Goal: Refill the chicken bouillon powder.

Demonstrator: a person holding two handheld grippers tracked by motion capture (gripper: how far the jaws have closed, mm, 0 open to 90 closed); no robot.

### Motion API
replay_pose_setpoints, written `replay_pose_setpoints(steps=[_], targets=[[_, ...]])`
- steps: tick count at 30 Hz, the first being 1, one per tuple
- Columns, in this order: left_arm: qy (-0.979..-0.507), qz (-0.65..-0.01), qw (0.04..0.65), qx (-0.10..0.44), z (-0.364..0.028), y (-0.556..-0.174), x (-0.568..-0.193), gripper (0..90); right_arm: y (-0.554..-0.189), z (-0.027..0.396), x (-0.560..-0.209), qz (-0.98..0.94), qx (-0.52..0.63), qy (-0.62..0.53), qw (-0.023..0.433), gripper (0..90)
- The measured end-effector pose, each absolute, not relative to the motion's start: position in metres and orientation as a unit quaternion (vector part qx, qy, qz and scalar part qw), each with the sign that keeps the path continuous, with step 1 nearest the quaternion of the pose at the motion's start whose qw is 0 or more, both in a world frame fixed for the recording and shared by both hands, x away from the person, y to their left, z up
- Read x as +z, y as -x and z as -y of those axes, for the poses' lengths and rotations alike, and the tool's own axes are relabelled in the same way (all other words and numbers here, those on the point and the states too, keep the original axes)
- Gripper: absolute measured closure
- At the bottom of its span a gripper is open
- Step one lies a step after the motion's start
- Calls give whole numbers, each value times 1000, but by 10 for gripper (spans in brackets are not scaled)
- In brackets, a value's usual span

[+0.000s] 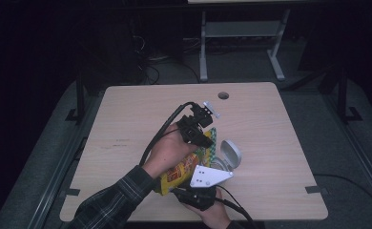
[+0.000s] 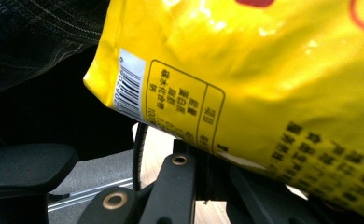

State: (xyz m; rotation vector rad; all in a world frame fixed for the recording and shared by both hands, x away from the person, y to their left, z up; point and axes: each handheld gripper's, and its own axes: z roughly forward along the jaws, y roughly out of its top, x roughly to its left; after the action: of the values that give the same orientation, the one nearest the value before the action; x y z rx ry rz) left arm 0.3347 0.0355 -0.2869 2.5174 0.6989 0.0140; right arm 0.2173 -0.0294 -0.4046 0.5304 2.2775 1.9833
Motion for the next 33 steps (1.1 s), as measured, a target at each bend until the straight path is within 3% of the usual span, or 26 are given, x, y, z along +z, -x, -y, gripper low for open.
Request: replay_pose_setpoints(steps=[33], targets=[[-928, -256, 269, 5, -37, -333, -287, 897, -216, 29, -405, -743, 646, -171, 38, 900]])
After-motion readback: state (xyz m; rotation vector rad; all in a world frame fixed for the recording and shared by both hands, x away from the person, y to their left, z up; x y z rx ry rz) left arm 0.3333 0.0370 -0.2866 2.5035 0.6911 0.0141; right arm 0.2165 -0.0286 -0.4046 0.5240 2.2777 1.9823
